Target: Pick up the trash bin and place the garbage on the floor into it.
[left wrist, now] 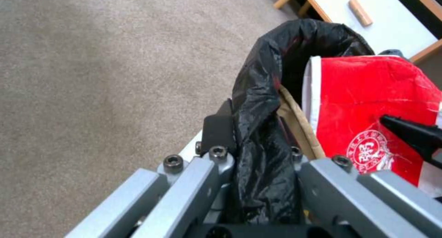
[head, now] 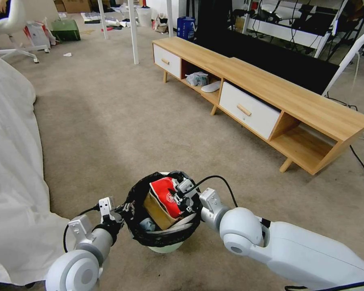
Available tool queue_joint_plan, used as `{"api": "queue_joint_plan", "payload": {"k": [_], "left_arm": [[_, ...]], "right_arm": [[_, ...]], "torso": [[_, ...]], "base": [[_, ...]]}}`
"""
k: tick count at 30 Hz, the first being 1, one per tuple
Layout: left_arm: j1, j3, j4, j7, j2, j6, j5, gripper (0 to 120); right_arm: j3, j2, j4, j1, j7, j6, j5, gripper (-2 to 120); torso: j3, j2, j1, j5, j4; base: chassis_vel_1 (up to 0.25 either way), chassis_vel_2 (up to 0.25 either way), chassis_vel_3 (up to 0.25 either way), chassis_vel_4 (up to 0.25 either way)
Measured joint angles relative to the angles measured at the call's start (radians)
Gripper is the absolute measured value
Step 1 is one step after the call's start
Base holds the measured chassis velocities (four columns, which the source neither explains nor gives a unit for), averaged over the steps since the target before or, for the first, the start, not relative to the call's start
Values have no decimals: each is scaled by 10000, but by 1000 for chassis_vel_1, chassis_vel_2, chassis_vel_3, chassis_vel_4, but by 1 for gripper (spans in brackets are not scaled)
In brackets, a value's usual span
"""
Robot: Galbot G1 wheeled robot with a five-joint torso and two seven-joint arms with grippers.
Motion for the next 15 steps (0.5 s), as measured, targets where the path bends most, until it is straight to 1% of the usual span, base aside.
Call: {"api": "queue_joint_plan", "payload": {"k": [1,2,4,5,6,7,8,9,10,11,12,13,14,15], "left_arm": [[-17,21,25,-10,-22,-3,5,0],[-17,21,25,-10,-22,-3,5,0],[-47,29,47,-51,-41,-5,5,0],[-47,29,47,-51,-41,-5,5,0],[-66,29,60,-90,-45,-8,1,0],[-71,30,63,-103,-45,-9,-4,0],[-79,30,67,-132,-46,-10,-12,0],[-79,30,67,-132,-46,-10,-12,0],[-84,30,69,-149,-46,-11,-21,0],[-84,30,69,-149,-46,-11,-21,0],[-91,26,69,-158,-45,-14,-46,0],[-93,23,69,-162,-44,-15,-58,0],[-99,13,69,-171,-38,-16,-73,0],[-99,13,69,-171,-38,-16,-73,0]], "right_arm": [[0,-6,8,0,-9,-4,-3,45],[0,-6,8,0,-9,-4,-3,45],[1,-17,14,0,-12,-11,-4,54],[1,-17,14,0,-12,-11,-4,54],[2,-25,18,-2,-18,-16,-4,61],[2,-27,18,-3,-20,-16,-4,62],[2,-29,18,-6,-22,-18,-4,67],[2,-29,18,-6,-22,-18,-4,67],[2,-31,18,-8,-31,-19,-4,74],[2,-31,18,-8,-31,-19,-4,74],[2,-32,20,-12,-36,-22,-7,81],[3,-31,22,-13,-36,-24,-7,82],[2,-32,23,-13,-37,-30,-7,90],[2,-32,23,-13,-37,-30,-7,90]], "torso": [[0,0,0,0,0],[0,0,0,0,0],[0,0,0,0,0],[0,0,0,0,0],[0,0,0,0,0],[0,0,0,0,0],[0,0,0,0,0],[0,0,0,0,0],[0,0,0,0,0],[0,0,0,0,0],[0,1,0,0,0],[0,0,0,0,0],[0,0,0,0,0],[0,0,0,0,0]], "base": [[0,0,0,0],[0,0,0,0],[0,0,0,0],[0,0,0,0],[0,0,0,0],[0,0,0,0],[0,0,0,0],[0,0,0,0],[0,0,0,0],[0,0,0,0],[0,0,0,0],[0,0,0,0],[0,0,0,0],[0,0,0,0]]}}
